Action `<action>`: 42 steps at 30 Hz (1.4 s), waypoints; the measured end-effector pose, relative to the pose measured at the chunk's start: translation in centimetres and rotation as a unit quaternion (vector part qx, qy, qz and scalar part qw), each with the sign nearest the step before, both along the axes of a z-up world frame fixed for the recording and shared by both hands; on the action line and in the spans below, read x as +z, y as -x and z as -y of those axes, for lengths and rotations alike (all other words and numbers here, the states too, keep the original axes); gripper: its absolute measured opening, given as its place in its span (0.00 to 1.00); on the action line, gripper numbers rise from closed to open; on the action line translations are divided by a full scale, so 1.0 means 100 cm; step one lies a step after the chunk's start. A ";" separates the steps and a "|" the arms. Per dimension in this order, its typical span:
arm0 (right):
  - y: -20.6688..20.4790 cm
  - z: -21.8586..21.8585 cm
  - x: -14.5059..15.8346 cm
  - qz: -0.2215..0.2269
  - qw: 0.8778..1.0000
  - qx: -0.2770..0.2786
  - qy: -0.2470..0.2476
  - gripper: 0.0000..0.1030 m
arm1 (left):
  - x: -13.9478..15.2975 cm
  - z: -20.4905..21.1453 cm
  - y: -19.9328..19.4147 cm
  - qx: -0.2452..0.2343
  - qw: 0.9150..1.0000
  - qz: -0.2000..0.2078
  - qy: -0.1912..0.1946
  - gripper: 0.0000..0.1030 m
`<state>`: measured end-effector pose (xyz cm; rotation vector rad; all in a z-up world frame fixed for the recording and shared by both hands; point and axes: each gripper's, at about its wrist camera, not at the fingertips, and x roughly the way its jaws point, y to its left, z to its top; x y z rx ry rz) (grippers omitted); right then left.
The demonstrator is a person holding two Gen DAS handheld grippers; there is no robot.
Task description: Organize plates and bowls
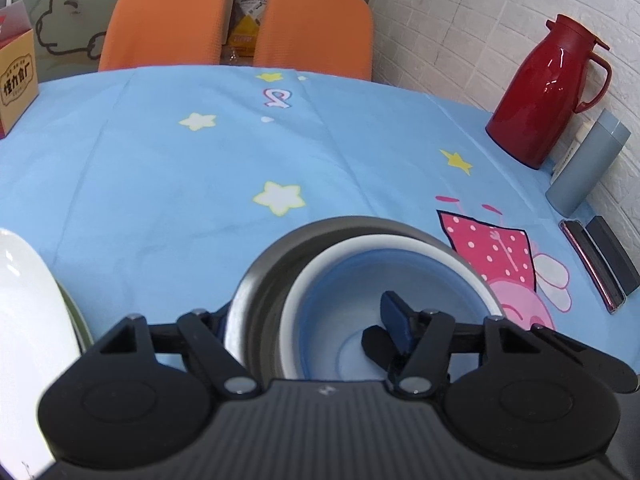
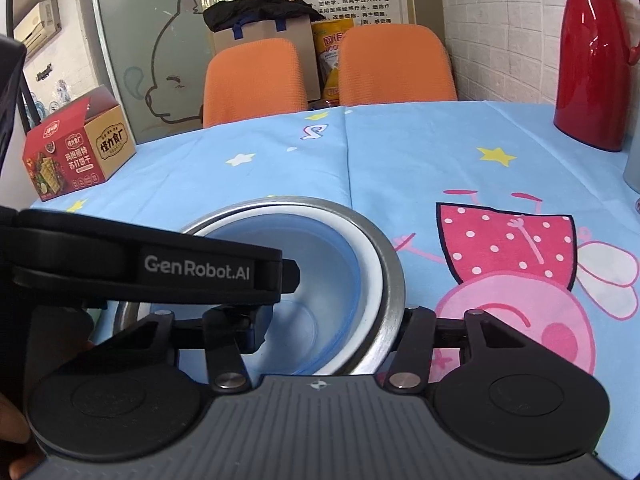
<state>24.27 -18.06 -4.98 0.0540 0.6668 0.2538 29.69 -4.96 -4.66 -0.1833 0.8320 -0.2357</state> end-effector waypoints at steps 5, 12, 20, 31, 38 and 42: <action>0.011 -0.003 0.016 0.013 1.000 -0.010 -0.001 0.84 | 0.018 0.001 0.016 -0.001 1.000 0.025 0.001 0.57; 0.029 -0.019 0.042 0.052 0.998 0.002 0.020 0.87 | 0.044 -0.014 0.038 0.012 0.998 0.057 0.015 0.58; 0.034 -0.082 0.054 0.072 0.994 0.080 0.019 0.88 | 0.057 -0.087 0.067 0.089 0.993 0.077 0.013 0.61; 0.032 -0.179 0.032 0.034 0.983 0.181 0.026 0.88 | 0.028 -0.194 0.085 0.188 0.981 0.038 0.020 0.61; 0.024 -0.186 0.028 0.026 0.983 0.177 0.029 0.89 | 0.024 -0.199 0.075 0.180 0.982 0.048 0.018 0.61; 0.018 -0.185 0.024 0.014 0.984 0.178 0.017 0.94 | 0.023 -0.198 0.073 0.173 0.983 0.054 0.017 0.63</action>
